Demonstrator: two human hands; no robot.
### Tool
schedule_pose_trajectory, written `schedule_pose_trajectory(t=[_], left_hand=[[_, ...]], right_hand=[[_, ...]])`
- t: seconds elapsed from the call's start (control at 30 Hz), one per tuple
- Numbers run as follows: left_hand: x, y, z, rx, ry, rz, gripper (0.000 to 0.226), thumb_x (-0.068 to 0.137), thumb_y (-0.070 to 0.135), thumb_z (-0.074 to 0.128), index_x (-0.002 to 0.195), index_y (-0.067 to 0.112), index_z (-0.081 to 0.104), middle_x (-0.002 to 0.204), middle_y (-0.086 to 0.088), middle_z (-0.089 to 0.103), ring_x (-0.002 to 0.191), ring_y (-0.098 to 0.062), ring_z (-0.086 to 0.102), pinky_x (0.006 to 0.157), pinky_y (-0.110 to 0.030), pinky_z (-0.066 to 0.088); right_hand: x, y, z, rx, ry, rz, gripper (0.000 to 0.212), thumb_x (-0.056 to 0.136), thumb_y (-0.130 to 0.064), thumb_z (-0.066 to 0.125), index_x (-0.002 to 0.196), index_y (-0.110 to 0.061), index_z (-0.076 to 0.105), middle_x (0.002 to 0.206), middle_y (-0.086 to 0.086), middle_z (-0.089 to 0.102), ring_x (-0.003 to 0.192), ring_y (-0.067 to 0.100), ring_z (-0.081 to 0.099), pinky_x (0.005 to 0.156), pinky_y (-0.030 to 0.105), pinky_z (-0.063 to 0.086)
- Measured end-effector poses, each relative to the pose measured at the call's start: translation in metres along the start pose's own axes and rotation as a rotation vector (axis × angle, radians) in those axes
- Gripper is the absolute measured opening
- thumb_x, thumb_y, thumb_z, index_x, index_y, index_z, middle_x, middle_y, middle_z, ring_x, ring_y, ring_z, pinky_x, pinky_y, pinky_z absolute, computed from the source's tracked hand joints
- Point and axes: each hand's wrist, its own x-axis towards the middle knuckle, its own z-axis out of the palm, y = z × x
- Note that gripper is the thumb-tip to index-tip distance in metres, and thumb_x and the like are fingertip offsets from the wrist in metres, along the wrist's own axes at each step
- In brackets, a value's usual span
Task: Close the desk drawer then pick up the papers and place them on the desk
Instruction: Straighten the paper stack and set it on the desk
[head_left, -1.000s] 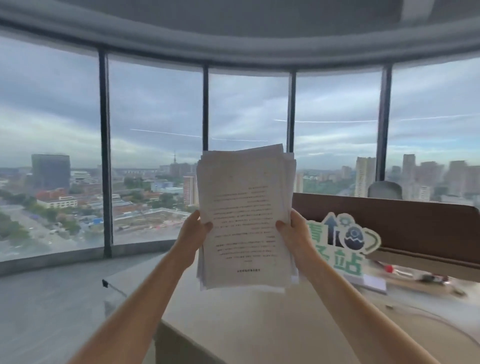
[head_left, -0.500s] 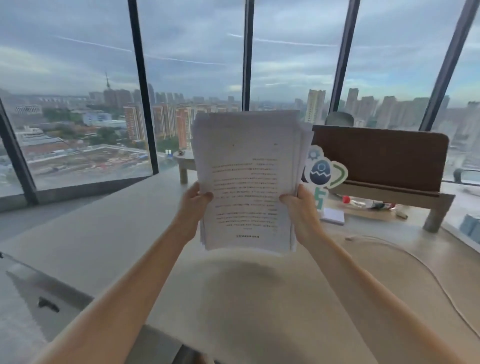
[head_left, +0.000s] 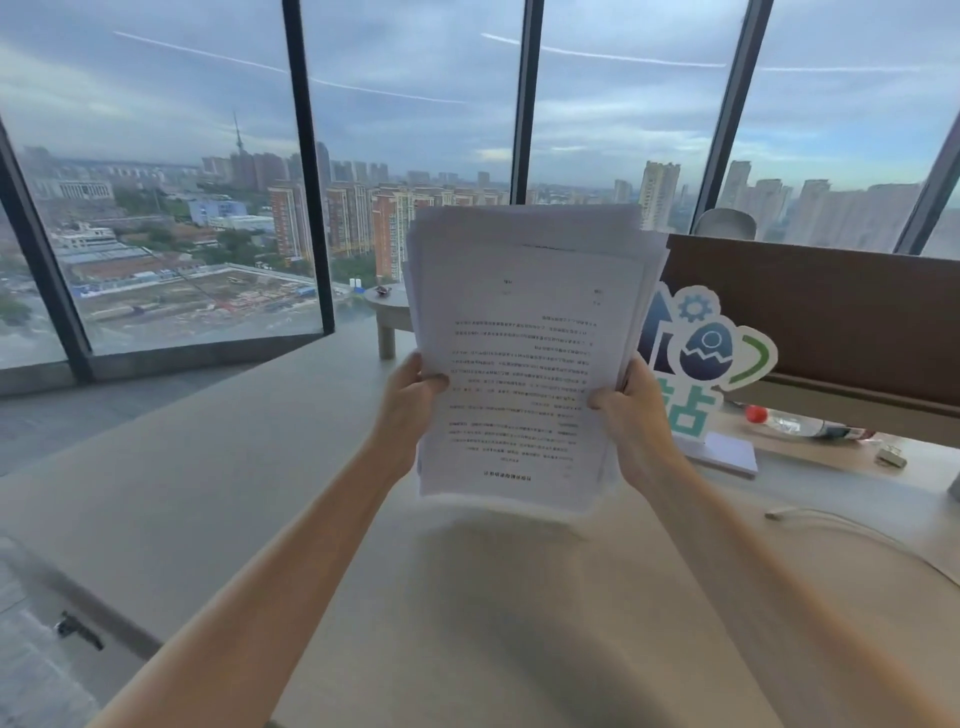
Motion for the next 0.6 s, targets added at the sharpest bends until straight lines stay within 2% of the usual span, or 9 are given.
schedule_pose_trajectory(t=[0.13, 0.27, 0.4, 0.47, 0.53, 0.6], left_hand=[[-0.002, 0.002, -0.006, 0.011, 0.008, 0.015, 0.041, 0.084, -0.01, 0.043, 0.119, 0.002, 0.061, 0.107, -0.012, 0.069, 0.089, -0.024, 0.065, 0.069, -0.03, 0.051], [-0.009, -0.005, -0.011, 0.063, 0.0, -0.003, 0.038, 0.086, -0.003, 0.049, 0.121, 0.008, 0.06, 0.109, -0.009, 0.07, 0.092, -0.02, 0.067, 0.068, -0.026, 0.052], [-0.009, -0.016, -0.016, 0.105, -0.008, -0.014, 0.039, 0.083, 0.006, 0.052, 0.12, 0.011, 0.061, 0.111, -0.009, 0.071, 0.098, -0.024, 0.068, 0.076, -0.033, 0.056], [-0.01, -0.021, -0.017, 0.115, -0.013, -0.026, 0.039, 0.081, 0.01, 0.053, 0.12, 0.009, 0.059, 0.111, -0.01, 0.07, 0.095, -0.022, 0.068, 0.075, -0.034, 0.055], [-0.011, -0.028, -0.017, 0.113, -0.013, -0.033, 0.034, 0.087, 0.005, 0.052, 0.12, 0.006, 0.057, 0.108, -0.01, 0.068, 0.092, -0.02, 0.066, 0.074, -0.032, 0.055], [-0.01, -0.035, -0.016, 0.09, -0.003, -0.035, 0.031, 0.09, 0.004, 0.051, 0.121, 0.006, 0.057, 0.105, -0.006, 0.068, 0.091, -0.018, 0.066, 0.075, -0.031, 0.056]], right_hand=[[-0.001, -0.005, 0.004, -0.017, -0.012, 0.001, 0.051, 0.079, 0.017, 0.047, 0.113, -0.021, 0.051, 0.109, -0.005, 0.064, 0.102, 0.019, 0.062, 0.081, 0.043, 0.054], [-0.011, 0.006, 0.004, 0.013, -0.04, 0.023, 0.037, 0.081, 0.011, 0.056, 0.104, -0.018, 0.052, 0.106, 0.001, 0.064, 0.102, 0.022, 0.064, 0.084, 0.044, 0.055], [-0.018, 0.019, 0.006, 0.081, -0.115, 0.002, 0.049, 0.082, 0.01, 0.058, 0.122, -0.019, 0.056, 0.112, -0.003, 0.069, 0.1, 0.016, 0.067, 0.079, 0.037, 0.055], [-0.018, 0.029, 0.007, 0.096, -0.118, 0.002, 0.05, 0.082, 0.008, 0.06, 0.122, -0.022, 0.058, 0.112, -0.004, 0.071, 0.101, 0.017, 0.069, 0.077, 0.036, 0.056], [-0.017, 0.039, 0.008, 0.103, -0.113, 0.016, 0.049, 0.083, 0.004, 0.063, 0.123, -0.024, 0.057, 0.116, -0.003, 0.07, 0.103, 0.021, 0.068, 0.079, 0.041, 0.057], [-0.017, 0.046, 0.009, 0.116, -0.114, 0.022, 0.048, 0.085, 0.002, 0.063, 0.125, -0.025, 0.056, 0.117, -0.003, 0.069, 0.103, 0.02, 0.068, 0.078, 0.039, 0.057]])
